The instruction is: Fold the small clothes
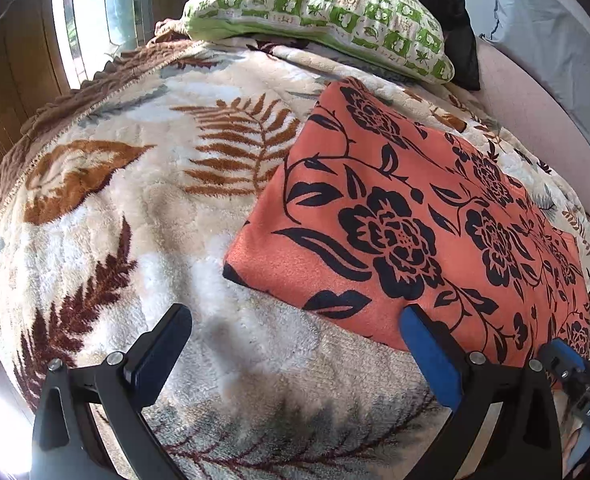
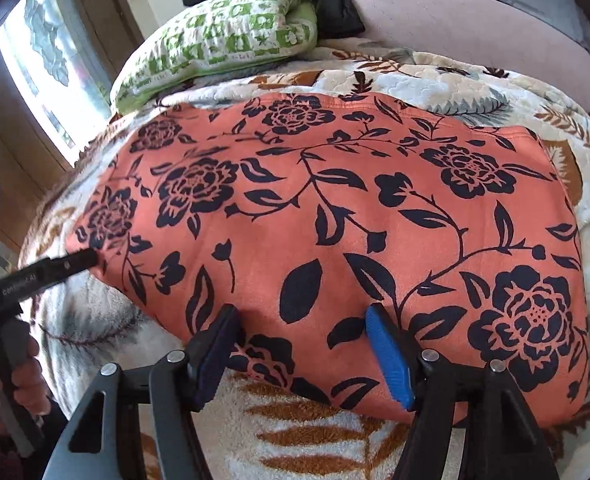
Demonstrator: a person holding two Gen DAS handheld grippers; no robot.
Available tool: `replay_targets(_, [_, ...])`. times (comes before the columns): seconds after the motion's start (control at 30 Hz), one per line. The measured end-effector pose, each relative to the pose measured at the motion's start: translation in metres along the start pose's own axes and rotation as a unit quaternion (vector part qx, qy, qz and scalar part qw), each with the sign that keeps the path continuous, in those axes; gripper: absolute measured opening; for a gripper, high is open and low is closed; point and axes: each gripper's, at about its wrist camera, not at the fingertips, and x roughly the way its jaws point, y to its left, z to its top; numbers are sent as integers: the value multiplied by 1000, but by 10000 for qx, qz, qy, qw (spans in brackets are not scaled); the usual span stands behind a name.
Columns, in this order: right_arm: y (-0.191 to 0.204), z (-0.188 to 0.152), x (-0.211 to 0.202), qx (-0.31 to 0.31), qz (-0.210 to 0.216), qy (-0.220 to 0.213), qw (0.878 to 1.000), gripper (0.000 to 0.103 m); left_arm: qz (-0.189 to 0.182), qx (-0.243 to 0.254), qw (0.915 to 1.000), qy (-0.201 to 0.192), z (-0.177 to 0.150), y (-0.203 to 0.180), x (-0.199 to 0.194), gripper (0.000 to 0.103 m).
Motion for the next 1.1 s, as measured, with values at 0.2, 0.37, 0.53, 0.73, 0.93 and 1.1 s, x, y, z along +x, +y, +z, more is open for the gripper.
replay_targets(0.2, [-29, 10, -30, 726, -291, -783, 9939, 69, 576, 804, 9907, -932, 0, -30, -30, 103])
replay_targets(0.37, [-65, 6, -10, 1330, -878, -200, 9870, 68, 461, 1051, 9900, -820, 1, -51, -20, 103])
replay_targets(0.53, [-56, 5, -1, 906, -1173, -84, 9889, 71, 460, 1157, 9909, -512, -1, -73, 0, 103])
replay_targets(0.73, [-48, 4, 5, 642, -1365, -147, 9885, 78, 585, 1143, 9911, -358, -4, -79, 19, 103])
replay_targets(0.93, [-40, 3, 10, 482, -1630, -230, 9852, 81, 660, 1136, 9905, -396, -4, -80, 22, 103])
replay_targets(1.1, [-40, 5, 10, 647, -1591, -247, 9848, 87, 710, 1038, 9914, -364, -1, -81, 25, 103])
